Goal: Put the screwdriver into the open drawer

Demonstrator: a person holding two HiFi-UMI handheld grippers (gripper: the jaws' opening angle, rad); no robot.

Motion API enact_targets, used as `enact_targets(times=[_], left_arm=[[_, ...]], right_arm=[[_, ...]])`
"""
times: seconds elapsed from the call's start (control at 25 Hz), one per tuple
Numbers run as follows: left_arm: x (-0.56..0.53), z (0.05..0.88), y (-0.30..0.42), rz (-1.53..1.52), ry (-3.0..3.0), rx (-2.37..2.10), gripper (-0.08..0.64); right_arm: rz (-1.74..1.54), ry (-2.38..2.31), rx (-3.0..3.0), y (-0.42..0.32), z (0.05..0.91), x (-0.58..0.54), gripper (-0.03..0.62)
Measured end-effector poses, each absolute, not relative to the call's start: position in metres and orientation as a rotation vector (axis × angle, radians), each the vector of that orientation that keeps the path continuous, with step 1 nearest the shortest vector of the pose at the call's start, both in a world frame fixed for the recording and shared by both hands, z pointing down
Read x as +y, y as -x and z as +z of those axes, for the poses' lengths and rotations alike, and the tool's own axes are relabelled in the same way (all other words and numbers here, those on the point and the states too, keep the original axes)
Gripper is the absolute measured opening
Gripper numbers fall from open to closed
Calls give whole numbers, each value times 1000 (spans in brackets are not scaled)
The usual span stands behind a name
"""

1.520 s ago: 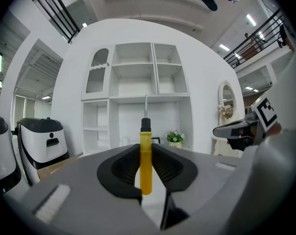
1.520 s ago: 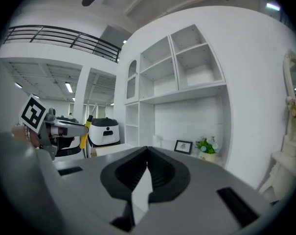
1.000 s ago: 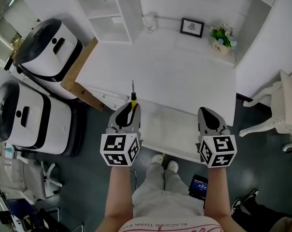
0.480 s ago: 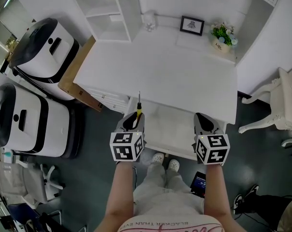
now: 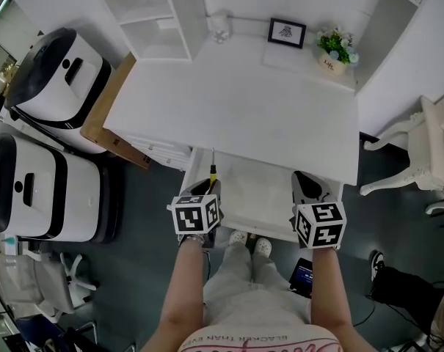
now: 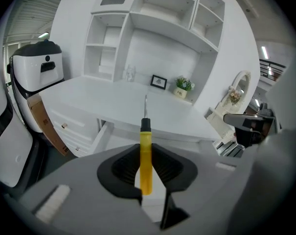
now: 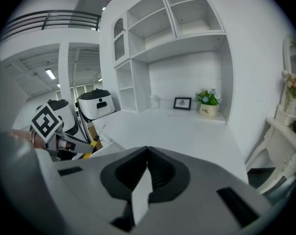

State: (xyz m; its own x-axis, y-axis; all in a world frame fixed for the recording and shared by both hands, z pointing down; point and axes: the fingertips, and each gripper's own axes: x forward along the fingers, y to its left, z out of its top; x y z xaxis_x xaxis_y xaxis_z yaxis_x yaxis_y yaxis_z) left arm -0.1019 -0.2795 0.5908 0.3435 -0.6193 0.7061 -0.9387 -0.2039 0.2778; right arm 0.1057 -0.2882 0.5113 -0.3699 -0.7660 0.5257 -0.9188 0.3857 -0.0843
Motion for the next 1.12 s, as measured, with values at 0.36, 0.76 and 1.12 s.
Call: enact_targets(times=[0.36,0.76,1.12], left_arm=[[-283,635,95,694,-1822,-1220,81],[-288,684,98,724,-1591,-1130,81],[-299,720,91,731,-1513,-1072,81]], right_arm=[[506,-1463,-2217,-100,515,-302,8],[500,-1461,-2168,-100,519,-316,8],[502,-1449,-2119,-101,529,-327,8]])
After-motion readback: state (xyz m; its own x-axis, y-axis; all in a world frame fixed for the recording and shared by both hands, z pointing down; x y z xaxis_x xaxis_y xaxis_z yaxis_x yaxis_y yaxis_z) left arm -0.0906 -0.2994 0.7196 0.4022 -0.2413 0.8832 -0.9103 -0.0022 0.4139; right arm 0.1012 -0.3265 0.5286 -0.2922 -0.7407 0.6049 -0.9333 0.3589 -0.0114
